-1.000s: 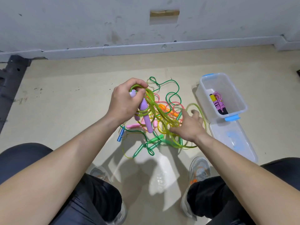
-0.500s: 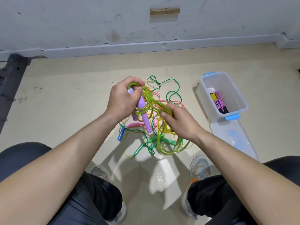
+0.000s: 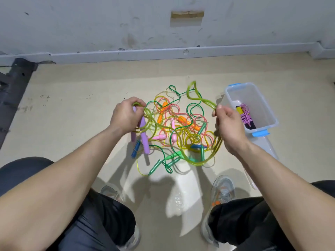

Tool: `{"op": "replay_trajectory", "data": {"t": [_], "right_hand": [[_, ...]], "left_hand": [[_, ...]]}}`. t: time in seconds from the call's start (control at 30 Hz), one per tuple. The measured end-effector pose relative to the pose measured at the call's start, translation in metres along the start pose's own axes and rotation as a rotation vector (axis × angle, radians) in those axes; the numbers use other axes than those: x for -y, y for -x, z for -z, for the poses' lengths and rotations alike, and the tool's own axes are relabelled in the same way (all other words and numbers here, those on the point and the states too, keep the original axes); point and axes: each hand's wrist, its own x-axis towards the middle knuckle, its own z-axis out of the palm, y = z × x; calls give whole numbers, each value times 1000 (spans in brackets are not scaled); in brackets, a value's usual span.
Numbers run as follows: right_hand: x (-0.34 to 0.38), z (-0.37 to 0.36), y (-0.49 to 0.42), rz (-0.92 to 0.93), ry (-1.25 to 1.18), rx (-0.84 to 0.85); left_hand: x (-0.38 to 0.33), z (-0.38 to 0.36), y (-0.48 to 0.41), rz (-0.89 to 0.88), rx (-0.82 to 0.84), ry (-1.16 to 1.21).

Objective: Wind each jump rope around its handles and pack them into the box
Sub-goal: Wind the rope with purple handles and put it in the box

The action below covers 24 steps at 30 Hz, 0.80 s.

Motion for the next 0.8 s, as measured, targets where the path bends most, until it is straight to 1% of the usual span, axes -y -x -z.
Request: {"op": "replay_trajectory", "data": {"t": [0.1,0.2,0.3,0.33,0.37,0.4,0.43,0.47,0.5,0.53,0.6,0.7,0.8], "right_hand": [[-16,-7,2,-12,178,33],[-21,-11,2,-13,353,59],[-20,-8,-1,-126,724,93],[-17,-8,1,-139,828,113],[-13,-10,3,-105,864,141],[-8,-12,4,-25,828,181],[0,-16,7,82,721,230],[8,-19,11,159,575,297],[18,-24,16,197,434,389],[25,-28,21,207,334,492],[31,-37,29,197,254,646],[29,-43,32,114,223,717],[26,-38,28,118,252,734]], "left_hand": [[-13,-3,3,-2,27,134],[-24,-7,8,-50,60,208],[-35,-6,12,-84,112,300],[-38,-5,14,-97,121,317],[-42,-4,16,-109,132,331],[-45,-3,18,-119,145,349],[-49,-3,19,-127,162,370],[-52,-2,21,-136,182,388],[-56,-2,23,-145,201,398],[-58,-3,25,-154,217,404],[-61,-3,28,-155,228,431],[-60,-1,28,-119,229,519],[-58,3,26,-66,225,617]]}}
